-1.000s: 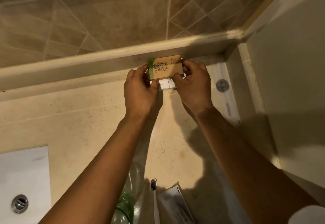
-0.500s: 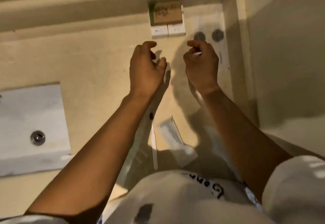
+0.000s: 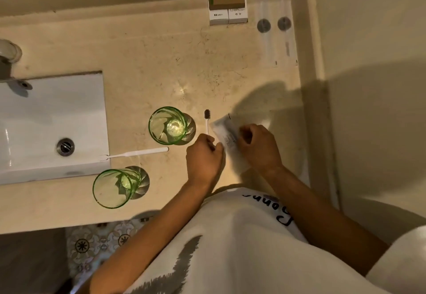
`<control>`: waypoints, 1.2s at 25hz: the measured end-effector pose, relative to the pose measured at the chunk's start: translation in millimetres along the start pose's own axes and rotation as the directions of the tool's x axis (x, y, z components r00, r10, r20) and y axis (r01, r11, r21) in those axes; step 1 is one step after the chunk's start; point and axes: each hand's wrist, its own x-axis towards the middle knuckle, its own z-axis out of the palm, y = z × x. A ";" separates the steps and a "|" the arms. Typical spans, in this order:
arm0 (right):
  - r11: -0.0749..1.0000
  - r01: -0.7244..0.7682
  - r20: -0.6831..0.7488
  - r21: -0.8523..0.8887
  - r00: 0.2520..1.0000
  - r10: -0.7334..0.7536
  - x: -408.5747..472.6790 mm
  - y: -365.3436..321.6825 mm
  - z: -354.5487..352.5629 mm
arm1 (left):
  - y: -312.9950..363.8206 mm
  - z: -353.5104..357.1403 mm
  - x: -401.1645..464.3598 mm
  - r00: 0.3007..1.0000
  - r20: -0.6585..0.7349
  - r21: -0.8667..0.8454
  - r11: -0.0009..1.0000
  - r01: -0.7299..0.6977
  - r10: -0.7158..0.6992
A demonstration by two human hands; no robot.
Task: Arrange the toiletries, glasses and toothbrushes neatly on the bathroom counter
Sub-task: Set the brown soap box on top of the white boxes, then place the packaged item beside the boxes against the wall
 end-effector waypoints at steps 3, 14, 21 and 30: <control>0.999 0.008 0.017 -0.039 1.000 -0.007 -2.9 -3.9 4.3 | 2.1 1.4 -4.2 0.994 0.053 -0.121 0.987 0.103 -0.097; 0.969 -0.191 0.133 0.156 0.976 0.171 -7.3 -4.9 12.8 | 2.9 -4.2 1.4 0.933 0.313 -0.492 0.809 0.321 -0.180; 0.926 -0.176 0.080 0.333 0.984 0.158 10.3 -38.7 -5.3 | 28.1 -13.8 21.3 0.905 0.404 -0.658 0.645 0.390 -0.135; 0.918 -0.044 -0.066 0.393 0.995 0.076 92.7 -105.3 -36.7 | 98.2 -42.9 109.3 0.974 0.215 -0.582 0.791 0.188 -0.073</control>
